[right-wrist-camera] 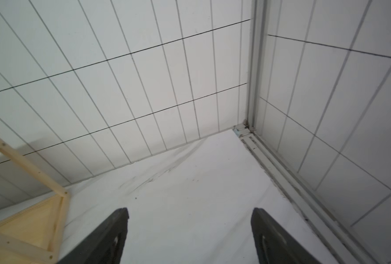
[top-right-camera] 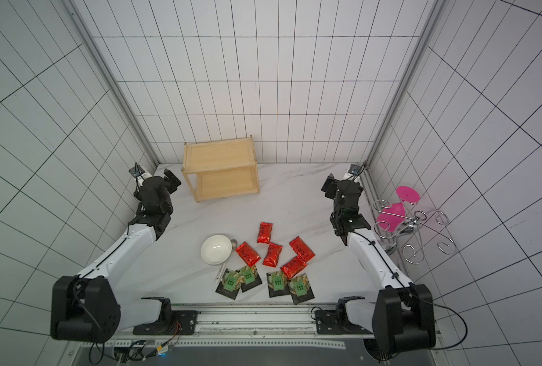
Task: Place the tea bags on the shelf by color
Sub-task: Move the shelf to the center of the board.
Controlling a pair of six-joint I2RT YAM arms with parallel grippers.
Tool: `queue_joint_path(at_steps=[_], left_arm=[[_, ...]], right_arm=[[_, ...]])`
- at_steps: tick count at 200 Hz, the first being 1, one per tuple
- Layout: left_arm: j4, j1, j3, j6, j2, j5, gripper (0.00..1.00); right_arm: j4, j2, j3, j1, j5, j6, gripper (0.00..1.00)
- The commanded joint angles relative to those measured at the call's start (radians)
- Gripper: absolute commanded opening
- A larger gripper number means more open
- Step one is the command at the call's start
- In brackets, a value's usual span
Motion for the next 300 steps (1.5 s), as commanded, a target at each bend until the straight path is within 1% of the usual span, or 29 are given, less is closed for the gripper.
queue_joint_path(at_steps=[1,13,22,32,40,54,72,79,89,113,126,138,160,175,196,209,217,261,283,300], left_arm=[[-0.220,0.017,0.095,-0.116,0.063,0.063,0.99],[-0.249,0.054,0.159,-0.176,0.096,0.193,0.98],[-0.294,0.080,0.232,-0.199,0.131,0.282,0.98],[-0.380,0.091,0.322,-0.216,0.173,0.300,0.98],[-0.417,0.092,0.373,-0.213,0.202,0.302,0.98],[-0.438,0.094,0.428,-0.216,0.239,0.325,0.98],[-0.434,0.094,0.485,-0.204,0.273,0.395,0.99],[-0.437,0.099,0.512,-0.198,0.287,0.433,0.98],[-0.463,0.112,0.565,-0.210,0.320,0.519,0.97],[-0.531,0.146,0.711,-0.266,0.427,0.713,0.91],[-0.535,0.146,0.760,-0.276,0.470,0.769,0.90],[-0.534,0.146,0.789,-0.279,0.503,0.817,0.88],[-0.545,0.148,0.816,-0.261,0.544,0.818,0.88],[-0.547,0.161,0.817,-0.250,0.560,0.806,0.87],[-0.571,0.187,0.831,-0.245,0.577,0.777,0.84],[-0.575,0.193,0.830,-0.238,0.575,0.735,0.84],[-0.568,0.192,0.831,-0.228,0.578,0.731,0.84],[-0.560,0.180,0.868,-0.233,0.671,0.842,0.81],[-0.553,0.160,0.874,-0.231,0.705,0.883,0.75],[-0.553,0.144,0.880,-0.226,0.722,0.910,0.72]], right_arm=[[-0.174,0.115,0.160,0.031,-0.133,0.052,0.87],[-0.185,0.176,0.240,0.032,-0.177,0.062,0.86],[-0.213,0.223,0.309,0.029,-0.207,0.052,0.86],[-0.250,0.270,0.393,0.025,-0.230,0.038,0.86],[-0.275,0.306,0.444,0.016,-0.258,0.045,0.86],[-0.299,0.357,0.517,-0.007,-0.345,0.083,0.85],[-0.307,0.420,0.594,-0.022,-0.455,0.116,0.84],[-0.324,0.449,0.636,-0.026,-0.505,0.126,0.83],[-0.364,0.492,0.710,-0.030,-0.571,0.136,0.83],[-0.455,0.592,0.865,-0.034,-0.689,0.143,0.82],[-0.492,0.637,0.931,-0.040,-0.750,0.156,0.82],[-0.489,0.673,0.964,-0.046,-0.788,0.173,0.82],[-0.482,0.752,1.052,-0.039,-0.862,0.216,0.80],[-0.468,0.802,1.107,-0.010,-0.903,0.237,0.78],[-0.450,0.864,1.165,0.048,-0.920,0.247,0.78],[-0.450,0.911,1.210,0.083,-0.931,0.258,0.78],[-0.453,0.939,1.241,0.103,-0.936,0.260,0.77],[-0.482,1.076,1.393,0.167,-0.905,0.277,0.75],[-0.482,1.111,1.422,0.184,-0.896,0.289,0.72],[-0.482,1.124,1.434,0.191,-0.896,0.300,0.69]])
